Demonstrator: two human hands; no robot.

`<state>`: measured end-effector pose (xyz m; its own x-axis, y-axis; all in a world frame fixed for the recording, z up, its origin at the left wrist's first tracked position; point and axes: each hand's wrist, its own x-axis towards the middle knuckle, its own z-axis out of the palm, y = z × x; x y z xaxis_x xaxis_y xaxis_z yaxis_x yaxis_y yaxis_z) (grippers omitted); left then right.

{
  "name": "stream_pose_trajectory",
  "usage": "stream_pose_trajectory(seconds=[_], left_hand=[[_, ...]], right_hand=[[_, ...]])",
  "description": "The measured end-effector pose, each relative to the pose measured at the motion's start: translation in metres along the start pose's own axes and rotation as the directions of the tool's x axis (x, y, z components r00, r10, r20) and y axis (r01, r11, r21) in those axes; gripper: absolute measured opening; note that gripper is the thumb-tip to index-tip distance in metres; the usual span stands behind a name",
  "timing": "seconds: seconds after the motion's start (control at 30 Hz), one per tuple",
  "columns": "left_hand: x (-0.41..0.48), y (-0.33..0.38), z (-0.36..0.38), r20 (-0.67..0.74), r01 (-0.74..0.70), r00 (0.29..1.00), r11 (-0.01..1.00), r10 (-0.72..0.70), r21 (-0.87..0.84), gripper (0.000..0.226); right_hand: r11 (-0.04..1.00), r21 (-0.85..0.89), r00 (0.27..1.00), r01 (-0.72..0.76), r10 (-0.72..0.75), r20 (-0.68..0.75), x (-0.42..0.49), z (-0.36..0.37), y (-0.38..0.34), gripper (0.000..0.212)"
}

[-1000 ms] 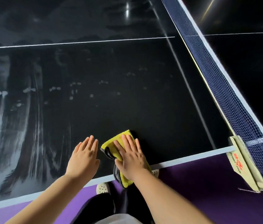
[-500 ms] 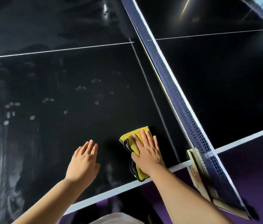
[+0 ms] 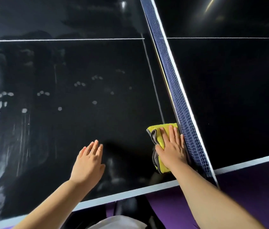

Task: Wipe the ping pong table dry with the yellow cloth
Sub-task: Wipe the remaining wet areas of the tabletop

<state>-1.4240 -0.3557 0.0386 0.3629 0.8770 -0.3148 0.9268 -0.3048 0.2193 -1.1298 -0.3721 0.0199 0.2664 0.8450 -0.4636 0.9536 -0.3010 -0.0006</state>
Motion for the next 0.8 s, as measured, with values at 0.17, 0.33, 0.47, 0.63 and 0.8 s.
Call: stream_pose_trajectory(seconds=[0.17,0.33,0.47,0.63,0.8], left_hand=[[-0.019,-0.031,0.007,0.028,0.038,0.999,0.999,-0.039,0.036,0.072],[-0.048,-0.081,-0.002,0.051,0.074,0.996,0.996,-0.077,0.056,0.075],[-0.077,-0.136,-0.005,0.054,0.146,0.988,0.989,-0.147,0.033,0.076],[-0.106,-0.207,-0.013,0.052,0.201,0.978,0.979,-0.2,-0.014,0.075],[-0.13,-0.266,-0.025,0.035,0.291,0.957,0.954,-0.289,-0.076,0.067]], right_hand=[[0.994,0.009,0.994,-0.111,0.111,0.002,-0.004,0.002,-0.037,0.077],[0.998,0.001,0.998,-0.061,0.061,0.024,-0.019,0.012,-0.118,0.082],[1.0,-0.013,0.999,0.013,-0.012,0.043,-0.033,0.023,-0.197,0.084],[0.989,-0.032,0.986,0.146,-0.143,0.082,-0.054,0.038,-0.298,0.083],[0.95,-0.075,0.948,0.304,-0.294,0.126,-0.074,0.051,-0.39,0.082]])
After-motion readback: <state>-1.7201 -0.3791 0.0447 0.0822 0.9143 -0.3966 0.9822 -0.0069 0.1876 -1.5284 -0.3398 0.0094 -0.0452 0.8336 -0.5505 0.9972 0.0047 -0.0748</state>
